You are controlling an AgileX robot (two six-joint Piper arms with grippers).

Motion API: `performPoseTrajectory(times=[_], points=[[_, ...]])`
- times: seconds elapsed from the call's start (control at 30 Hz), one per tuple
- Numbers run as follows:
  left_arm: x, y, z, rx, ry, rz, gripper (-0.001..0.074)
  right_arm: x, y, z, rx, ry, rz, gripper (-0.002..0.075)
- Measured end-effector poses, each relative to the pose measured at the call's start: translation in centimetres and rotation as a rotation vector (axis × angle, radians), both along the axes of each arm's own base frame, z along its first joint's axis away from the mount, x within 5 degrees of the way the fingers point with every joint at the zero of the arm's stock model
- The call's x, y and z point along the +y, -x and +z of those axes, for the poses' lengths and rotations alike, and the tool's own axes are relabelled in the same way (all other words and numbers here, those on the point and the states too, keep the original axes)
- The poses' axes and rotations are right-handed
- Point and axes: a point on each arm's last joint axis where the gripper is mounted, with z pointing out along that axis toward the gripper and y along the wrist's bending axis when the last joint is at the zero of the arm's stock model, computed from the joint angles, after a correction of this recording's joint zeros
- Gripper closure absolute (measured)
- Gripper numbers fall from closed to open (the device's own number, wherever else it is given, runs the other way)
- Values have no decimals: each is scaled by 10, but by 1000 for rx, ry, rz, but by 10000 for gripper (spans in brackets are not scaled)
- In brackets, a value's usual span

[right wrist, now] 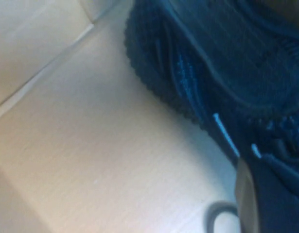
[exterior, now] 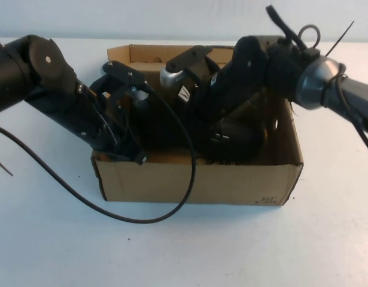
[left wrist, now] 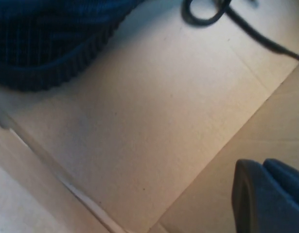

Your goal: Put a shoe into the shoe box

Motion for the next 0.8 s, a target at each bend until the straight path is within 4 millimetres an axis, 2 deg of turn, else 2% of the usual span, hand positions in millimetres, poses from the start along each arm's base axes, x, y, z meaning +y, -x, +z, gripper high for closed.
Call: performPoseTrajectory(times=[0.17,0.27,0.37,0.47,0.6,0.8], points=[[-3,0,25,-42,21,-16,736,0,10,15,37,22,116,742],[-4,0,47,-76,43,-14,736,2,17,23,84,19,190,742],[-3,3,68,-87,49,-17,736,1,22,39,87,16,232,742],[1,9,91,-98,24,-26,736,-1,26,66,34,-5,241,742],[13,26,123,-135,-17,-10,736,-9,40,116,-68,-63,225,742],[35,71,174,-252,4,39,736,-30,76,185,-194,-144,197,742]])
